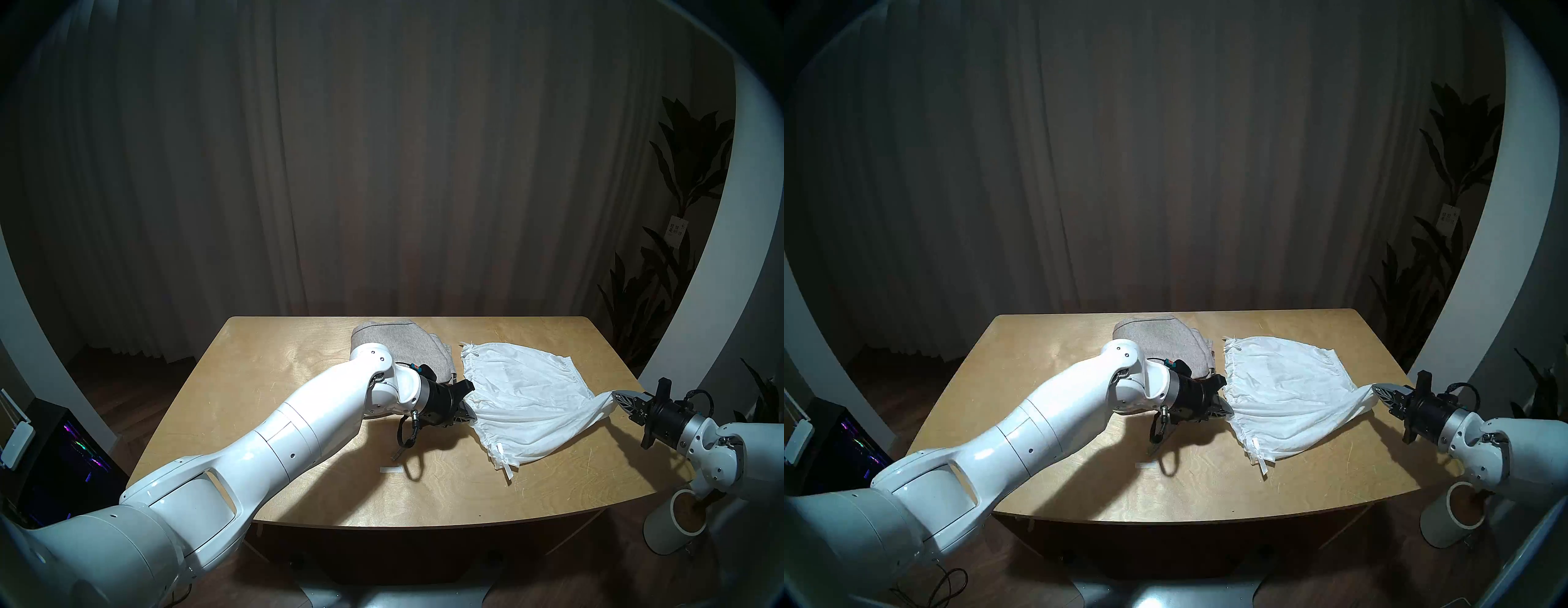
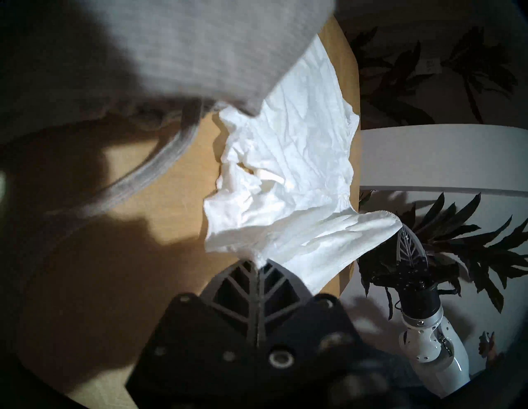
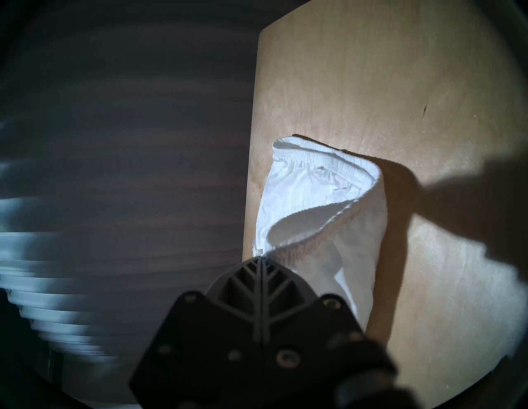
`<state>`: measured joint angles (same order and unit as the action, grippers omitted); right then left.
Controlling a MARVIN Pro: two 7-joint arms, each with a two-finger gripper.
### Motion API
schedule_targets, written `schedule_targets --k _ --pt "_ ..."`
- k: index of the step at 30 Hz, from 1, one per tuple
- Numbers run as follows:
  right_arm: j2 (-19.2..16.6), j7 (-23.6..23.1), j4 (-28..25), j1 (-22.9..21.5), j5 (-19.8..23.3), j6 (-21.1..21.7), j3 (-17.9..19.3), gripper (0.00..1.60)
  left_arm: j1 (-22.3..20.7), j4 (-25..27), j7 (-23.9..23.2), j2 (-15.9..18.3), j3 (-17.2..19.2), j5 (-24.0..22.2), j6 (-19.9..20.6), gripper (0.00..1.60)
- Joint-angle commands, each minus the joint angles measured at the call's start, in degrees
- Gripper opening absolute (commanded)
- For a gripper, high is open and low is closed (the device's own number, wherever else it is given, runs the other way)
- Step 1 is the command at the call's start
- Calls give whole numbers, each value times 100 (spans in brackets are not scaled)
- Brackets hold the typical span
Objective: Fold pants twice and stack them
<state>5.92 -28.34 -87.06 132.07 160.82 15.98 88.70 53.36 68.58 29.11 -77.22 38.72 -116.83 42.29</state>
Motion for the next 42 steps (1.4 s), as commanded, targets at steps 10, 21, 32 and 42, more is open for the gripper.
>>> schedule_targets --k 10,21,32,42 --pt "-9 126 14 144 257 -105 684 0 -399 -4 282 -171 336 -197 -214 0" --pt "37 497 -221 289 402 -215 1082 0 -656 -132 515 -290 491 -237 -327 0" --pt "273 1100 -482 267 418 -554 1697 0 -973 -447 604 -534 558 -208 -395 0" --pt "340 1718 -753 185 418 -948 2131 0 -1330 -1080 481 -777 541 -5 -455 0"
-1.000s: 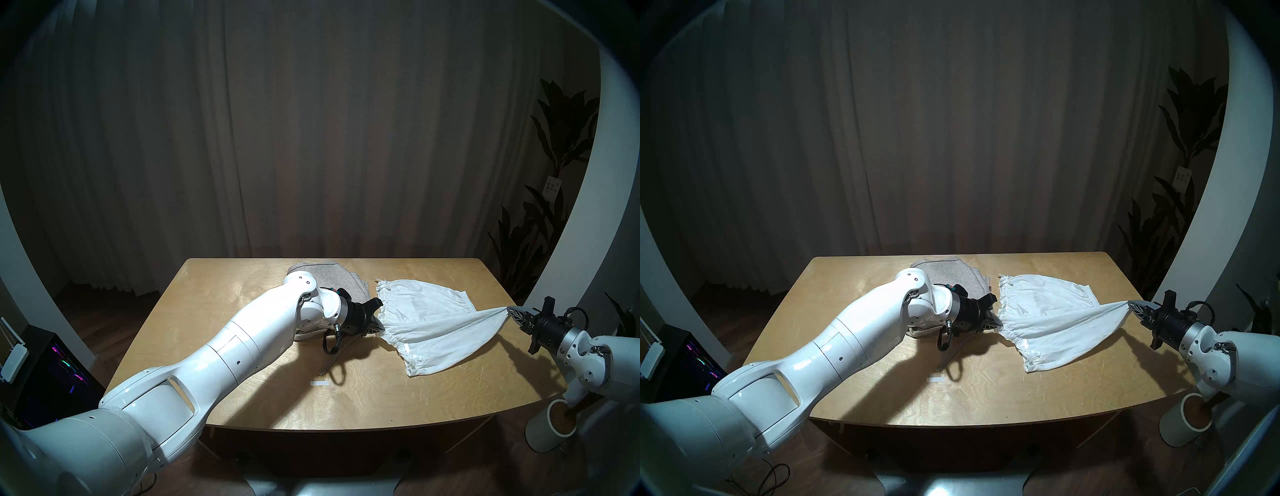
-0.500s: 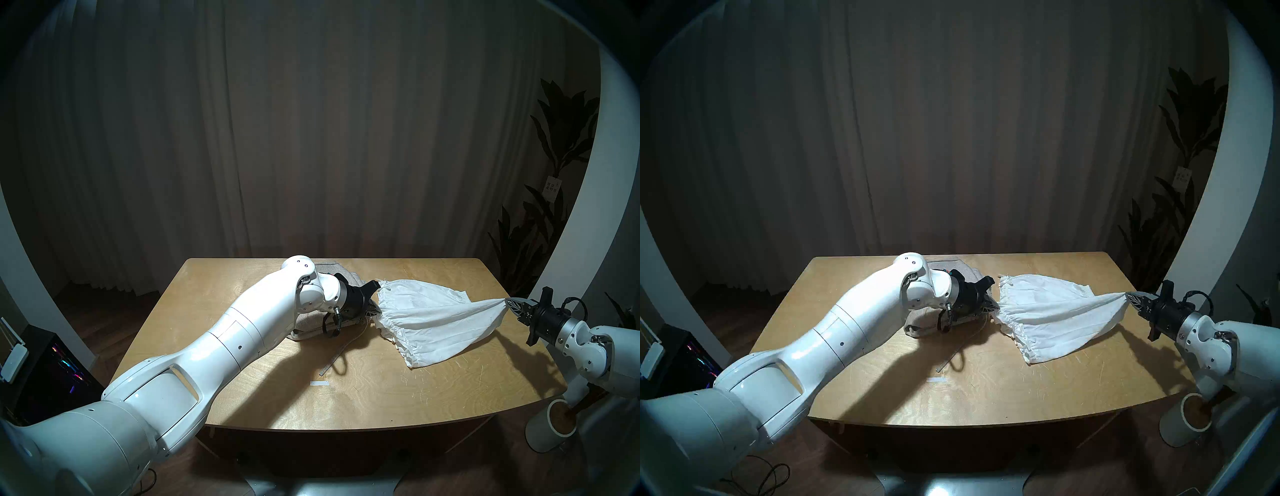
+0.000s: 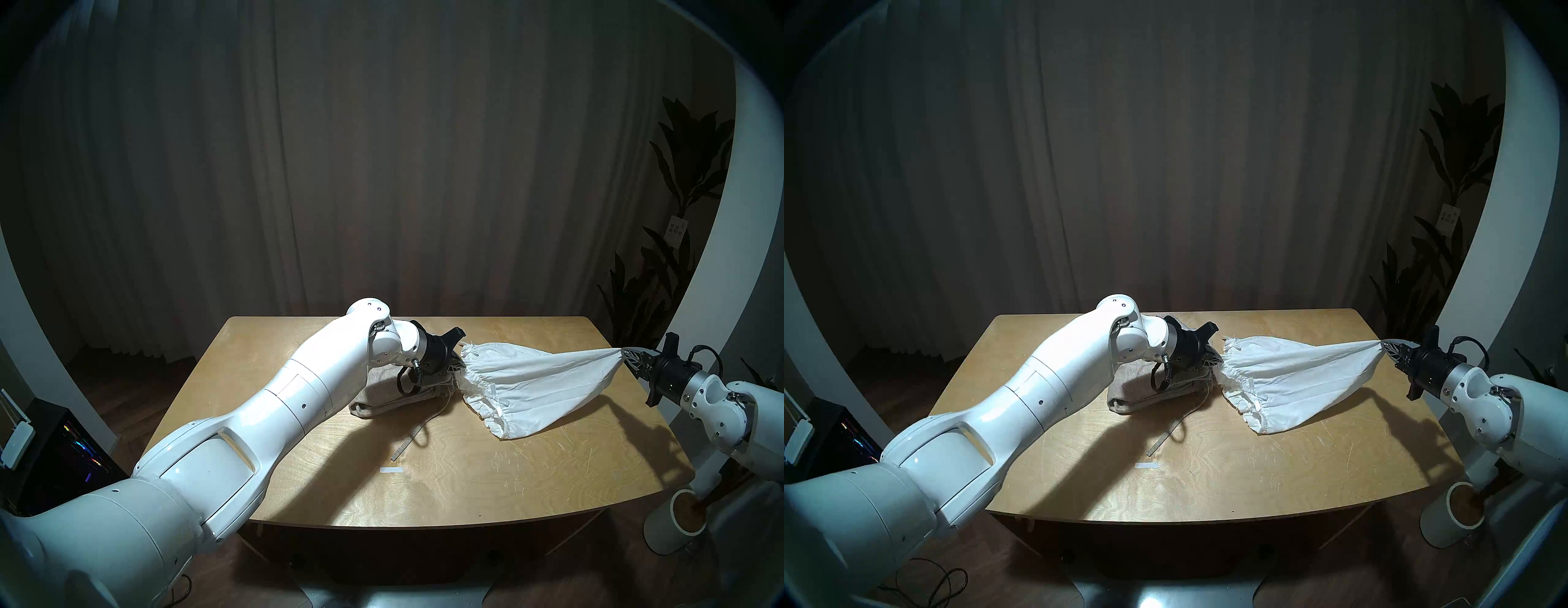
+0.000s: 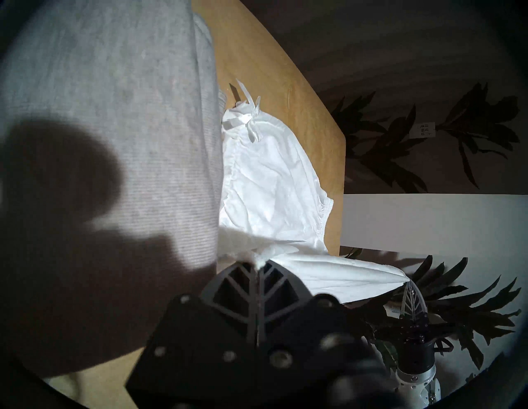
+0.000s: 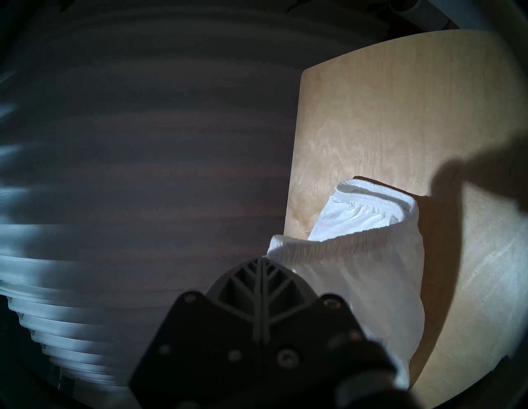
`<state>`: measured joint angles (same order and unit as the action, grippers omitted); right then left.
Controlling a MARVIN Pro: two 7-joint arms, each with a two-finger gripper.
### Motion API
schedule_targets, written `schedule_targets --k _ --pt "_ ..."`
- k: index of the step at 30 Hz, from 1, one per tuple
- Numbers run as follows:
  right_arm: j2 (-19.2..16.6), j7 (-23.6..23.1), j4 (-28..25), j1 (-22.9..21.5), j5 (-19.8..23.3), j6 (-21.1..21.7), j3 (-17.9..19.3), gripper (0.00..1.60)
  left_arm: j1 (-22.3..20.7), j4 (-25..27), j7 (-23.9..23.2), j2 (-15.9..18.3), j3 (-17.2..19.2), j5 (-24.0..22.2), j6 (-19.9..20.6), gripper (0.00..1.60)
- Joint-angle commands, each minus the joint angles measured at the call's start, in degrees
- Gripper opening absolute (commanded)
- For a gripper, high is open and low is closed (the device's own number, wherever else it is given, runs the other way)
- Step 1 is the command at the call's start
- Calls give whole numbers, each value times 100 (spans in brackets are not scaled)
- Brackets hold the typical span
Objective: Fold pants twice and stack them
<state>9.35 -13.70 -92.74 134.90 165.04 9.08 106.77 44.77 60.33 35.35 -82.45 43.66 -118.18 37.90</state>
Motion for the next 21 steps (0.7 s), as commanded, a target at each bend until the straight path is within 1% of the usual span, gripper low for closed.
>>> schedule_targets --k 1,5,8,13,17,21 --pt "-17 333 -224 -92 -4 -329 326 0 -525 -353 -165 -287 29 197 -35 0" --pt "-95 524 -347 -99 -4 -535 195 0 -675 -704 -294 -396 42 307 -59 0" --pt "-178 495 -363 -86 -4 -736 -133 0 -779 -943 -404 -470 51 387 -83 0" --pt "-221 540 -400 -286 -4 -980 -405 0 -907 -1188 -522 -583 32 488 -83 0" --pt "-237 614 -359 -505 -4 -1069 -498 0 -960 -1287 -569 -668 35 530 -88 0" --pt "-247 665 -272 -693 -4 -1068 -485 0 -1006 -1328 -607 -724 37 565 -77 0"
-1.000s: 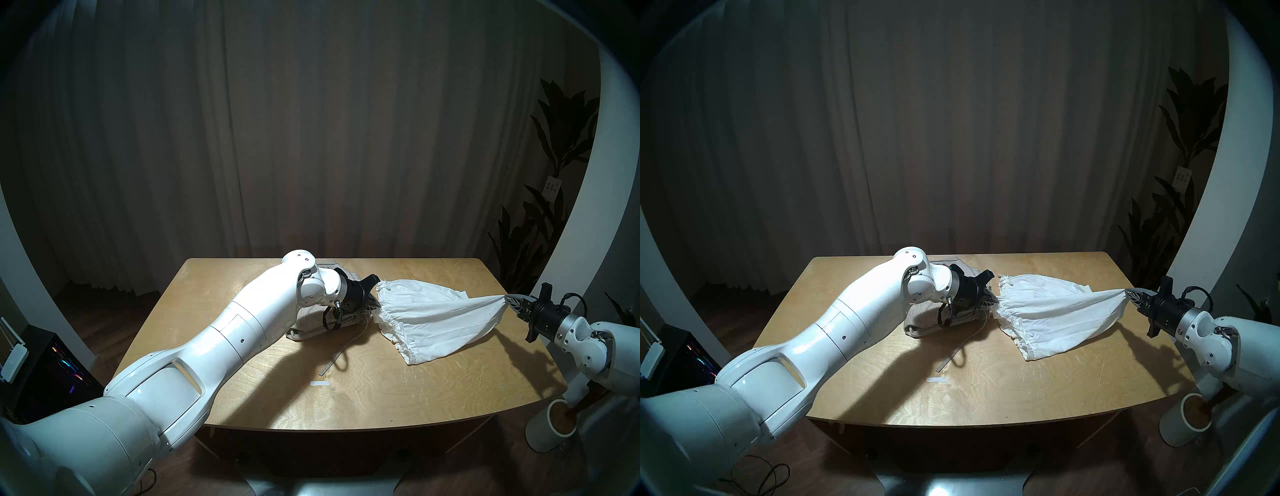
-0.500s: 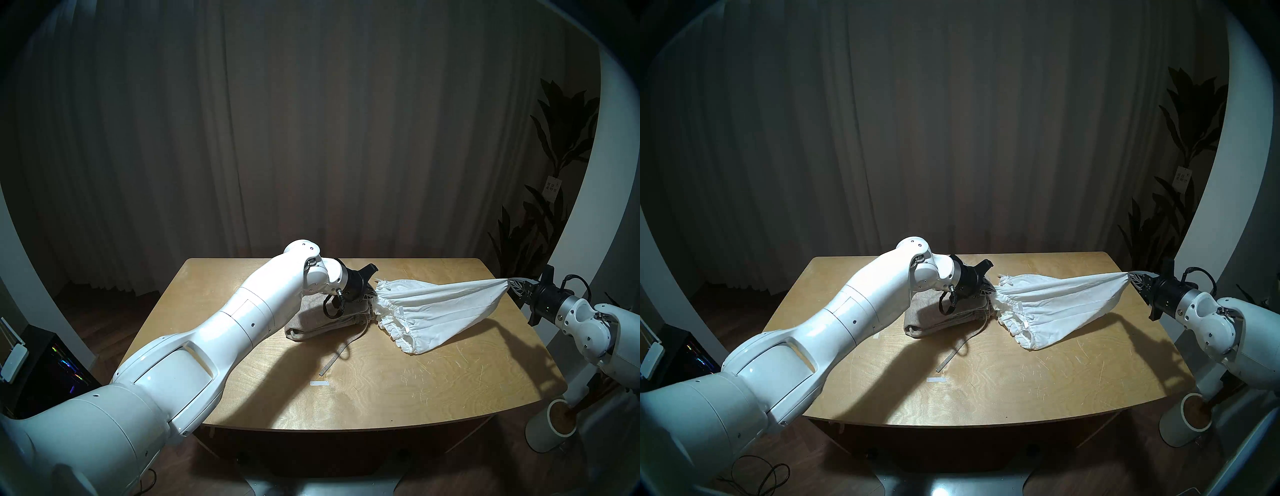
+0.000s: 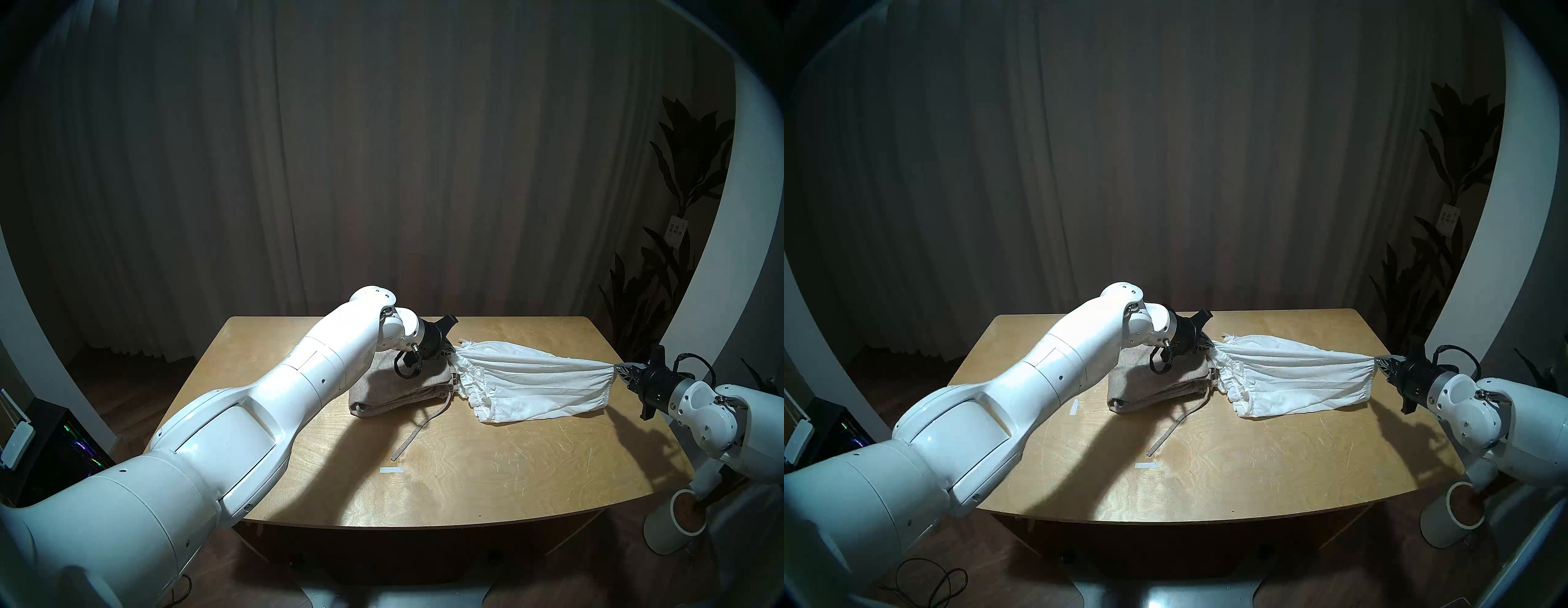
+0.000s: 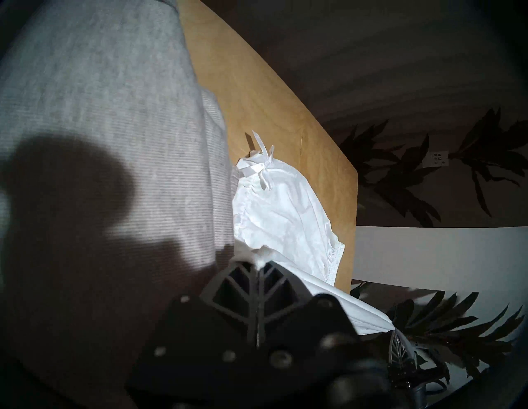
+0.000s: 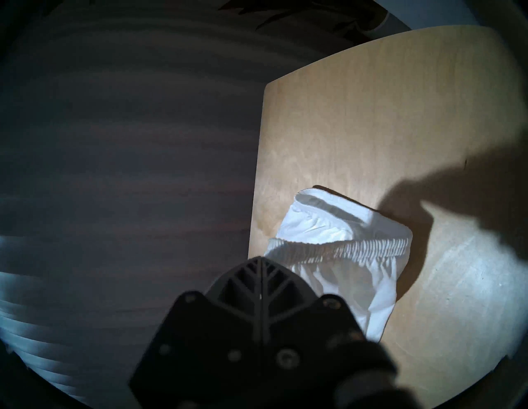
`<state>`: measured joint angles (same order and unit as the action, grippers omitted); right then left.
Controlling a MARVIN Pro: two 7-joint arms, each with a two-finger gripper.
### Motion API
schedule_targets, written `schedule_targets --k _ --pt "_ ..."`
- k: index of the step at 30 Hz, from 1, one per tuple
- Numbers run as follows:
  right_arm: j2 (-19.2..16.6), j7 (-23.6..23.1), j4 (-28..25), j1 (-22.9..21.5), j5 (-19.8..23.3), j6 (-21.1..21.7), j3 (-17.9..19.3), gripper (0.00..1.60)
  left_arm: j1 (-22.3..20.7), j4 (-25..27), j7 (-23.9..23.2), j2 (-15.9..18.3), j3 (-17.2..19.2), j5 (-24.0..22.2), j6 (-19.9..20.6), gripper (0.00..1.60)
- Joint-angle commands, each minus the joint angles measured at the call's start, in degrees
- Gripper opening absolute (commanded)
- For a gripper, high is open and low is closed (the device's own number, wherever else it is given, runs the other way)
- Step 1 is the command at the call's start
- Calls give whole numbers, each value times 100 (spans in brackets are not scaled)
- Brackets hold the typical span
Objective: Fold pants twice and stack them
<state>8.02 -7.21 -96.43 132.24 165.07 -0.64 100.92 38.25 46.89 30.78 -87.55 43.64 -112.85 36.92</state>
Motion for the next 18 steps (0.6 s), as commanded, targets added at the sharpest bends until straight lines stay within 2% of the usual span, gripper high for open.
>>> schedule_targets --k 1,18 --pt "-116 36 123 -476 -7 -98 92 0 -369 -9 -165 -232 38 46 22 0" --pt "-157 112 248 -1053 -7 -207 -544 0 -676 -644 -337 -504 72 282 -150 0"
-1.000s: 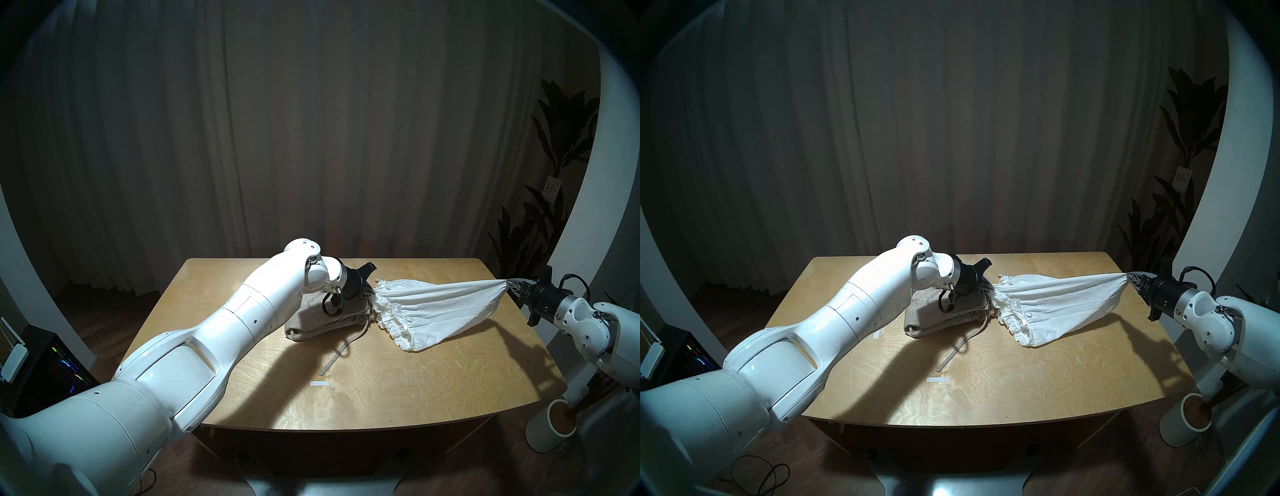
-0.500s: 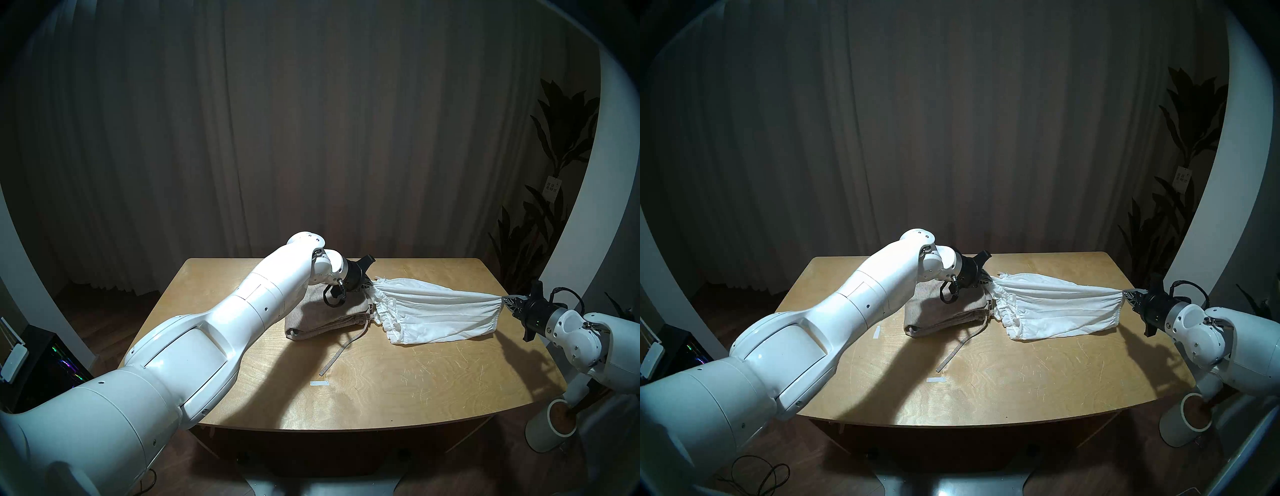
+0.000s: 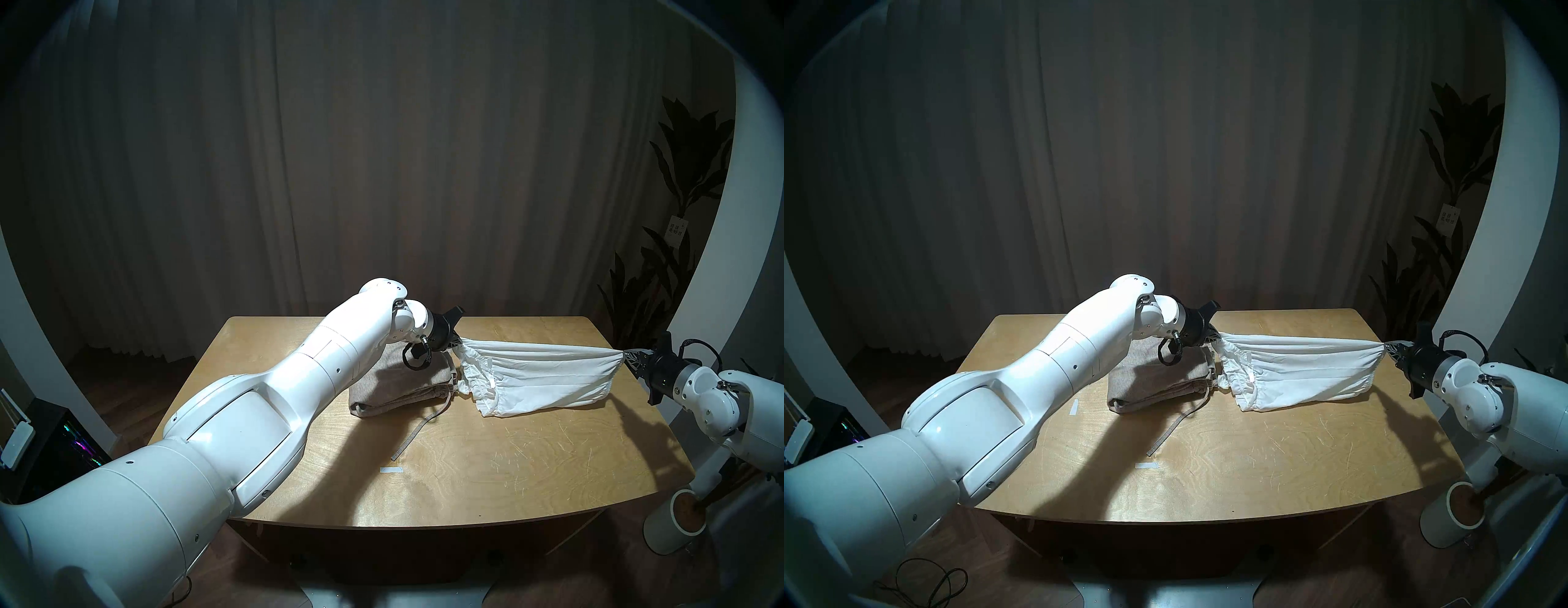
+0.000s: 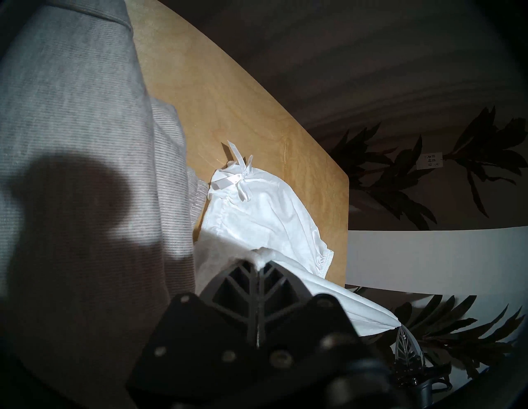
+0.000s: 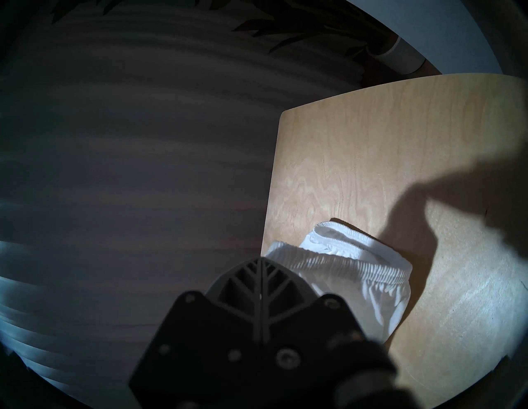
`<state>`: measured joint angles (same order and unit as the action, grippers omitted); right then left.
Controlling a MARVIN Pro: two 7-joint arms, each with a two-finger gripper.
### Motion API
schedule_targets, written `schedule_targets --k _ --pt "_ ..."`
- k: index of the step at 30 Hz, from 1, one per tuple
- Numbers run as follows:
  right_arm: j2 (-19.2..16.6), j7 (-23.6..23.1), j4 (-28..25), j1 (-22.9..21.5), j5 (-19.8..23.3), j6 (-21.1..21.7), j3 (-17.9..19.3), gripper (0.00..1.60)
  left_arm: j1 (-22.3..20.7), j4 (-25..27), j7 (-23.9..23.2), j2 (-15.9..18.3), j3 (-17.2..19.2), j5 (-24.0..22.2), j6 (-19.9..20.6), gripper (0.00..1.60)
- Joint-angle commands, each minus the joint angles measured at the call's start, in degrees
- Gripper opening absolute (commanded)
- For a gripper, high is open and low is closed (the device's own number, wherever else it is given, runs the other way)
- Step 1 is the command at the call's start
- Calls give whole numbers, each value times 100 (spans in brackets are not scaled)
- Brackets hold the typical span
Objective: Fold pants twice and stack them
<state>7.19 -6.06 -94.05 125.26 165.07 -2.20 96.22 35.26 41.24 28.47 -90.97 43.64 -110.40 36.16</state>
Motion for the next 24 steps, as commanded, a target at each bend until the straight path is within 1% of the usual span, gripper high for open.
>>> schedule_targets --k 1,11,18,24 --pt "-73 5 22 -382 -7 -51 -94 0 -394 -102 -110 -170 78 46 -84 0" --pt "-36 39 89 -726 -7 -81 -213 0 -543 -385 -156 -284 123 149 -212 0" --pt "16 23 36 -882 -7 -117 -284 0 -556 -568 -176 -366 94 246 -301 0" --pt "37 41 -109 -1037 -7 -153 -374 0 -533 -766 -200 -469 71 332 -385 0"
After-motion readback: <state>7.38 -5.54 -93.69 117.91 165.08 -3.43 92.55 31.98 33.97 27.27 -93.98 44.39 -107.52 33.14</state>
